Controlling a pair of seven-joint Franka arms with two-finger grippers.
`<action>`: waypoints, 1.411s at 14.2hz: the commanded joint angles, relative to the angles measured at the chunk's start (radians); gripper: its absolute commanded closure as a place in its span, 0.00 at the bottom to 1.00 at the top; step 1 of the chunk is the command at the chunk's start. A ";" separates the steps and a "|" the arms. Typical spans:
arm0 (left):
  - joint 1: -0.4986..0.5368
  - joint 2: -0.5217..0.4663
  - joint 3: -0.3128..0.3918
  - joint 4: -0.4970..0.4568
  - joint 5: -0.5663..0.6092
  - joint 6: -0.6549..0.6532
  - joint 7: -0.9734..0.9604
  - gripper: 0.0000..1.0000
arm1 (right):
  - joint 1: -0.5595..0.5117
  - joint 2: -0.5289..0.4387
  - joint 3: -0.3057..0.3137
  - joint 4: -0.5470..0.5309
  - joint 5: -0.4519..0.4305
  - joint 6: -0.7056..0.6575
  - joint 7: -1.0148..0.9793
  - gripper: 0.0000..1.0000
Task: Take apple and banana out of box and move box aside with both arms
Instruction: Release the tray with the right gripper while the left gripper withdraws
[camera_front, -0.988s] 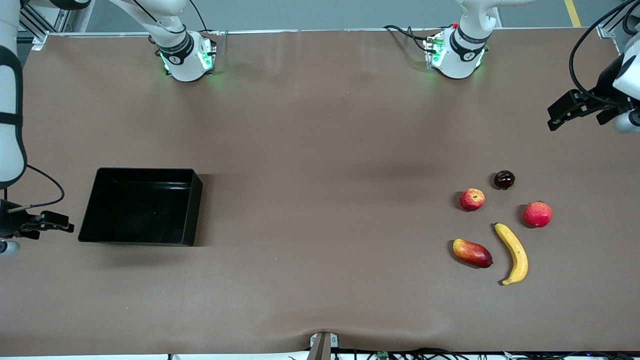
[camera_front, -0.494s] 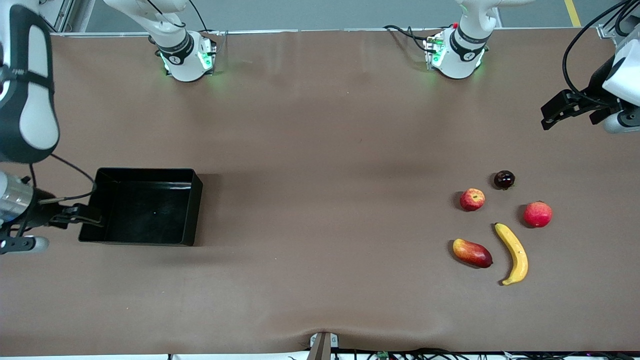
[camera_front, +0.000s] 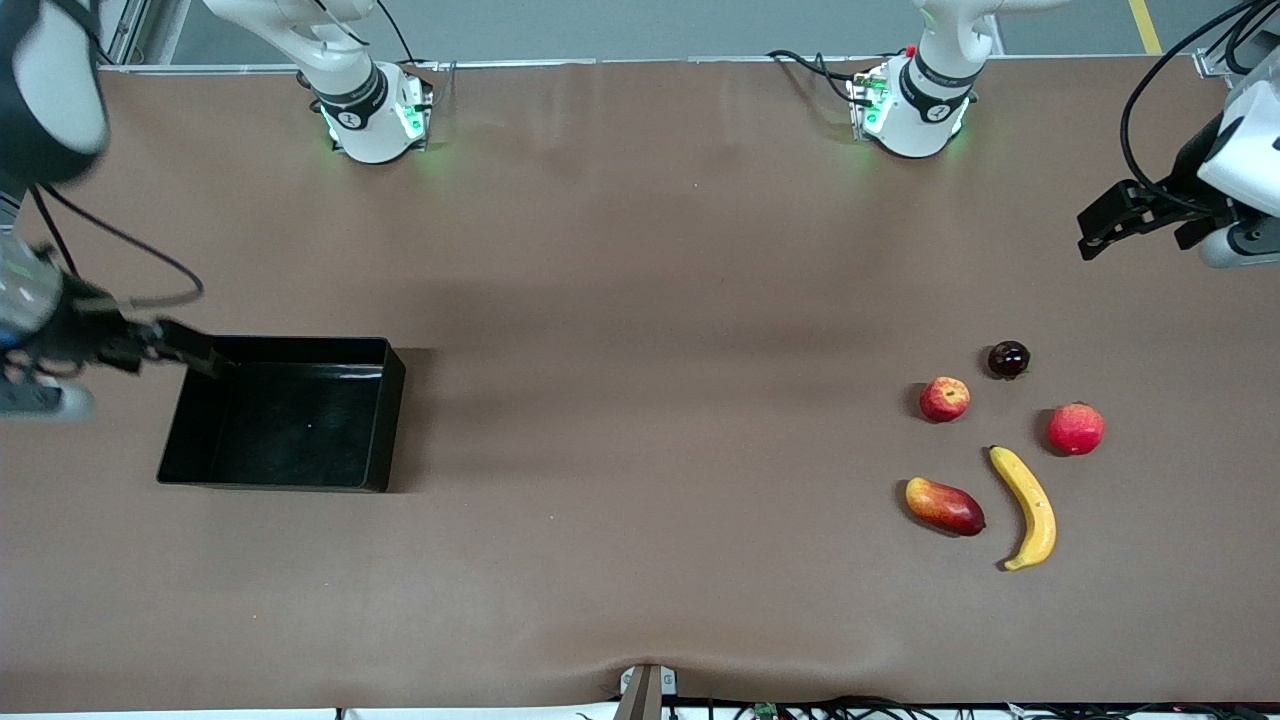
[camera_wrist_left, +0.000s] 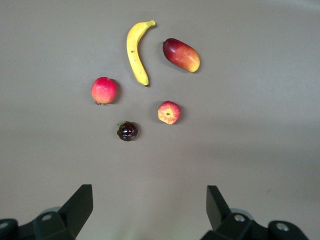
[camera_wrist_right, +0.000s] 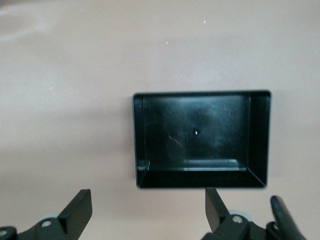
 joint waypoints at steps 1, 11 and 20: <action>-0.002 -0.009 -0.021 -0.005 -0.016 -0.008 -0.009 0.00 | 0.002 -0.103 -0.002 -0.021 -0.014 -0.042 0.018 0.00; 0.012 0.012 -0.006 0.029 -0.016 -0.003 0.015 0.00 | 0.002 -0.268 -0.004 -0.220 -0.073 -0.014 0.007 0.00; 0.009 0.012 -0.006 0.046 -0.006 -0.006 0.012 0.00 | 0.025 -0.265 -0.008 -0.230 -0.087 0.017 -0.070 0.00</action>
